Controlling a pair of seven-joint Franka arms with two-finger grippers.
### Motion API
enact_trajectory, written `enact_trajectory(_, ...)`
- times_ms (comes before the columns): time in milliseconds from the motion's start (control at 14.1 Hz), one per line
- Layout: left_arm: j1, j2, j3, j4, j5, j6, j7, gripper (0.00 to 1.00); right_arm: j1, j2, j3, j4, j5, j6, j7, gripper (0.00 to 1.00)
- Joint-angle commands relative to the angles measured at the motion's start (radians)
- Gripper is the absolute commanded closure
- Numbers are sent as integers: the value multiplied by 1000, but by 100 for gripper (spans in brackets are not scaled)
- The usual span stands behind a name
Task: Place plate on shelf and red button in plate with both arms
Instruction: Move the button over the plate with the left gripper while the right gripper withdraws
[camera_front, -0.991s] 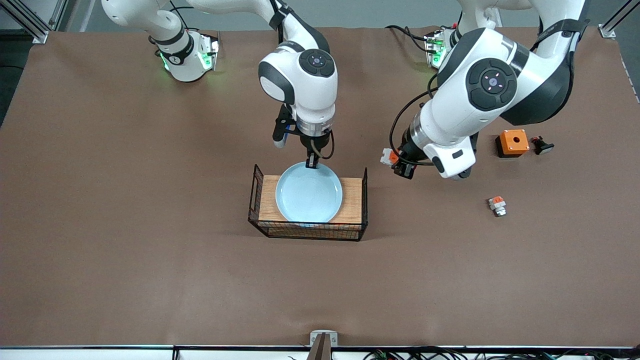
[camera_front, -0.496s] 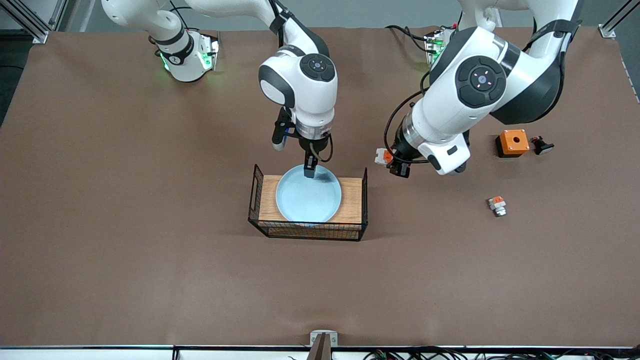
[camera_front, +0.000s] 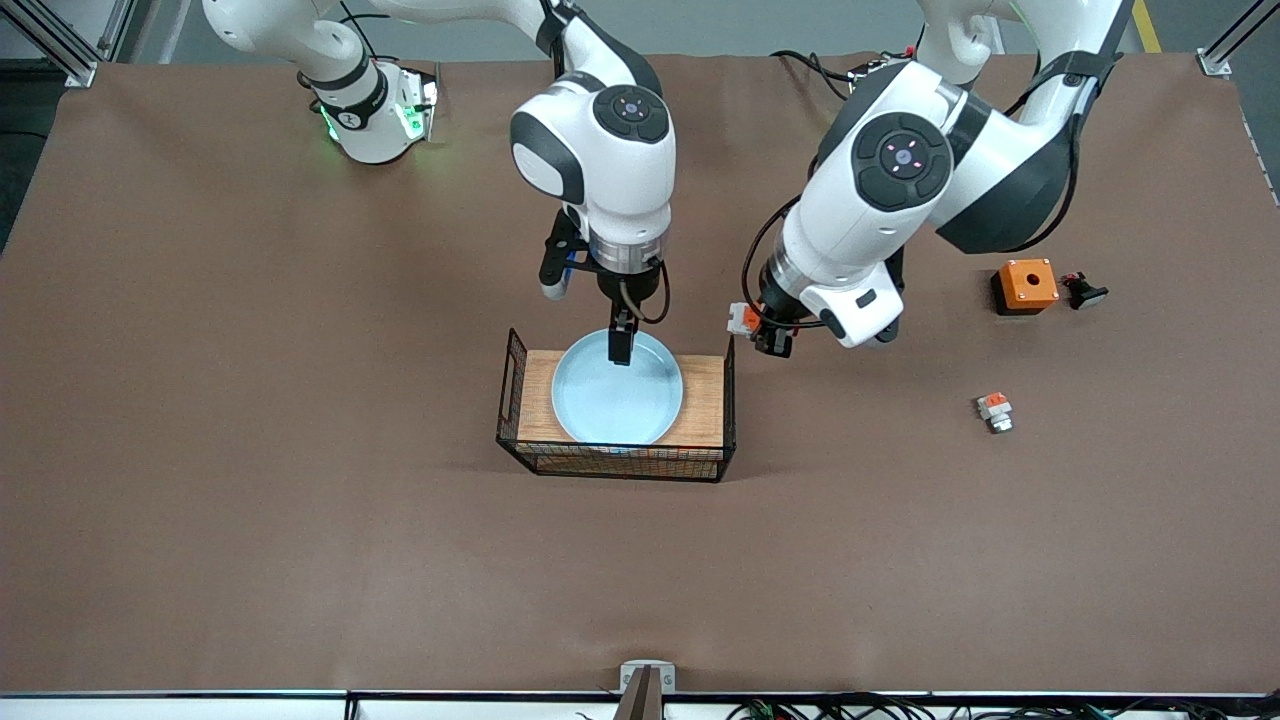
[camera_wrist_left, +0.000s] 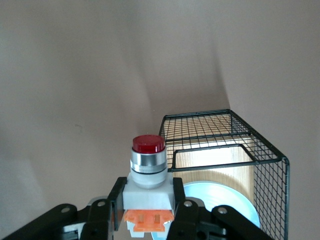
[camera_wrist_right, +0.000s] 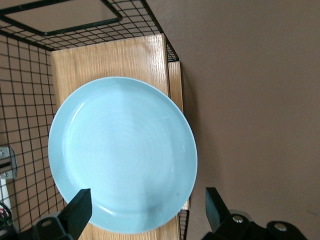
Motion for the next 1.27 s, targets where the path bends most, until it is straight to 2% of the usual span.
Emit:
enact_trajectory(0, -11, 18, 5, 32, 25, 11, -17, 70, -70, -8, 5, 69, 138, -114, -245, 0)
enact_trajectory(142, -11, 24, 4, 35, 25, 14, -17, 70, -118, -15, 7, 121, 151, -217, -392, 0)
enact_trajectory(354, -21, 32, 5, 38, 25, 17, -17, 70, -213, -54, 8, 138, 185, -341, -689, 0)
enact_trajectory(708, -101, 98, 13, 128, 28, 17, -91, 70, -381, -130, 1, 138, 197, -510, -1197, 0)
enact_trajectory(850, -161, 107, 48, 139, 28, 43, -116, 70, -452, -171, 1, 135, 199, -546, -1401, 0)
enact_trajectory(1062, -289, 142, 151, 158, 28, 129, -194, 70, -547, -203, -2, 135, 182, -631, -1729, 0)
enact_trajectory(1204, -366, 167, 218, 182, 26, 141, -206, 70, -619, -217, -4, 135, 182, -670, -1907, 0)
